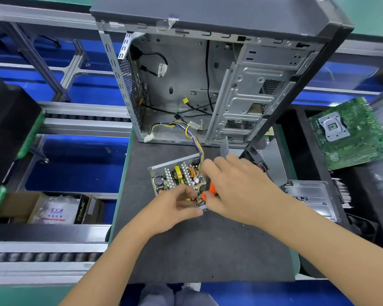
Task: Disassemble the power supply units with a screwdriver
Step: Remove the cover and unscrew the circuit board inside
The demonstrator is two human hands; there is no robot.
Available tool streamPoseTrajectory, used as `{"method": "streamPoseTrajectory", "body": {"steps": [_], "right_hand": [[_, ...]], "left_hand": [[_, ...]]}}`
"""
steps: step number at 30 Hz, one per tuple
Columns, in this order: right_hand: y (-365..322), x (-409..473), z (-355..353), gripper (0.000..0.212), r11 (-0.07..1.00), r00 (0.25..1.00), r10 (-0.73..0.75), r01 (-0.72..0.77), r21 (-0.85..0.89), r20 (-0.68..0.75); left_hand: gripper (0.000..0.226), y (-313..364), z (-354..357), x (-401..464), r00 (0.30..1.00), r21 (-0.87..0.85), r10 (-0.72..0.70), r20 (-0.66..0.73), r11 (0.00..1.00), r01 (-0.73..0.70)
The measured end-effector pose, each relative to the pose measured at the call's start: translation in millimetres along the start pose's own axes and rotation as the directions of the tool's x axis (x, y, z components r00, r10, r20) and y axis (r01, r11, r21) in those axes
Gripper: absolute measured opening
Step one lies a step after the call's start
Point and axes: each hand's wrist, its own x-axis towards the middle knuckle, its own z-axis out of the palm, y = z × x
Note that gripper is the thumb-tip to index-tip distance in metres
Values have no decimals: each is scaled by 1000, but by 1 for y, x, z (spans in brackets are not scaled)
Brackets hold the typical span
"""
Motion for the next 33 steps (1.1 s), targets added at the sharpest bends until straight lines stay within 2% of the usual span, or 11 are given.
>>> {"method": "streamPoseTrajectory", "body": {"steps": [3,6,10,12,16,17,20,22,26,29,33], "right_hand": [[-1,0,-1,35,997,999,-35,35,-69,3],[0,2,-3,47,996,1000,-12,11,-84,-7],[3,6,-2,48,996,1000,6,-5,-86,17],[6,7,-1,38,999,1000,-6,5,42,26],[13,2,-7,35,860,999,-6,-20,511,50],[14,2,-9,41,849,998,11,-39,526,55],[4,3,-14,66,975,996,85,-81,209,-13],[-3,6,-17,66,982,985,150,-138,131,-83],[-5,13,-15,44,968,985,159,-143,207,-67],[1,11,-17,30,942,982,160,-121,314,-101],[7,10,-19,27,886,985,134,-70,458,-108]], "left_hand": [[39,21,-10,-1,982,99,141,-125,987,-129],[43,42,-9,-1,947,175,304,-102,943,-284],[21,53,-2,1,919,131,393,-46,914,-384],[13,52,0,3,919,89,393,-31,917,-389],[42,48,1,5,925,42,373,-69,928,-371],[45,48,0,7,922,62,376,-92,926,-372],[31,48,1,13,901,154,411,-135,907,-391],[29,52,8,14,882,183,439,-172,894,-410],[45,48,16,17,888,113,387,-249,922,-370],[53,42,8,13,932,-26,321,-170,944,-330],[61,40,2,13,937,-36,334,-101,940,-339]]}}
